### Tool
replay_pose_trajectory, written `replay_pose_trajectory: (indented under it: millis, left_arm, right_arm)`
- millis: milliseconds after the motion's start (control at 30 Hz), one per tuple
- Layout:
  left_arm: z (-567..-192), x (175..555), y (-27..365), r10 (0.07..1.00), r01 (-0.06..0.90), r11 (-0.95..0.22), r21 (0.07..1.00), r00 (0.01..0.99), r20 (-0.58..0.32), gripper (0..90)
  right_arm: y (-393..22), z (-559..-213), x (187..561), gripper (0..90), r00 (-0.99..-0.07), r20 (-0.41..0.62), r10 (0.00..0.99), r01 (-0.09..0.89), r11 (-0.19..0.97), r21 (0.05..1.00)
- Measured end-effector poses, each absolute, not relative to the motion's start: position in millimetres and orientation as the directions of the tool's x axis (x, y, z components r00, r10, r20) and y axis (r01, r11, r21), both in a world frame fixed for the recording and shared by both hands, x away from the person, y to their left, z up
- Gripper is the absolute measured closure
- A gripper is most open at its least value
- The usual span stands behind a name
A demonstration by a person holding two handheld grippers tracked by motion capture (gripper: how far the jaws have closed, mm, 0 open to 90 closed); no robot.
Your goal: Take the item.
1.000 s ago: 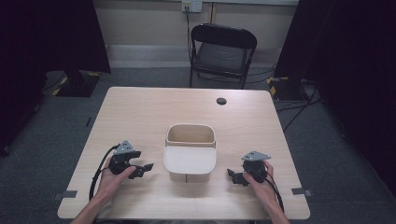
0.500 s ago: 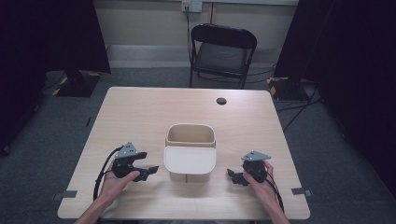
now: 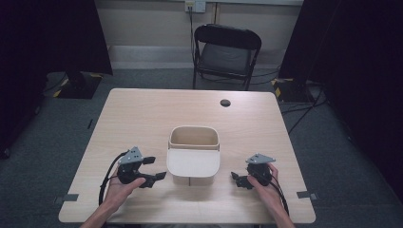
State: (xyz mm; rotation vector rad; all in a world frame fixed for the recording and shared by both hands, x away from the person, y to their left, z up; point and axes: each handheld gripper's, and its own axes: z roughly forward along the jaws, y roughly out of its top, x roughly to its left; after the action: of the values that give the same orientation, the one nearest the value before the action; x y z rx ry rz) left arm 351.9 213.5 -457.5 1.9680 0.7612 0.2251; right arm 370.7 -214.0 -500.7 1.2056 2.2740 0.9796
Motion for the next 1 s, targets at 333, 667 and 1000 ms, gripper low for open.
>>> replay_pose_trajectory:
  millis: [333, 667, 1000]
  left_arm:
    - [-455, 347, 204, 0.558, 0.391, -0.335, 0.857, 0.816, -0.154, 21.3]
    - [-456, 345, 196, 0.532, 0.379, -0.347, 0.858, 0.833, -0.153, 21.3]
    - [-453, 343, 188, 0.507, 0.359, -0.329, 0.874, 0.848, -0.157, 21.2]
  right_arm:
    - [-214, -501, 371, 11.4, -0.557, -0.013, 0.830, 0.562, 0.388, 0.731]
    - [-214, -501, 371, 11.4, -0.557, -0.013, 0.831, 0.561, 0.388, 0.731]
    - [-214, -501, 371, 11.4, -0.557, -0.013, 0.831, 0.562, 0.387, 0.731]
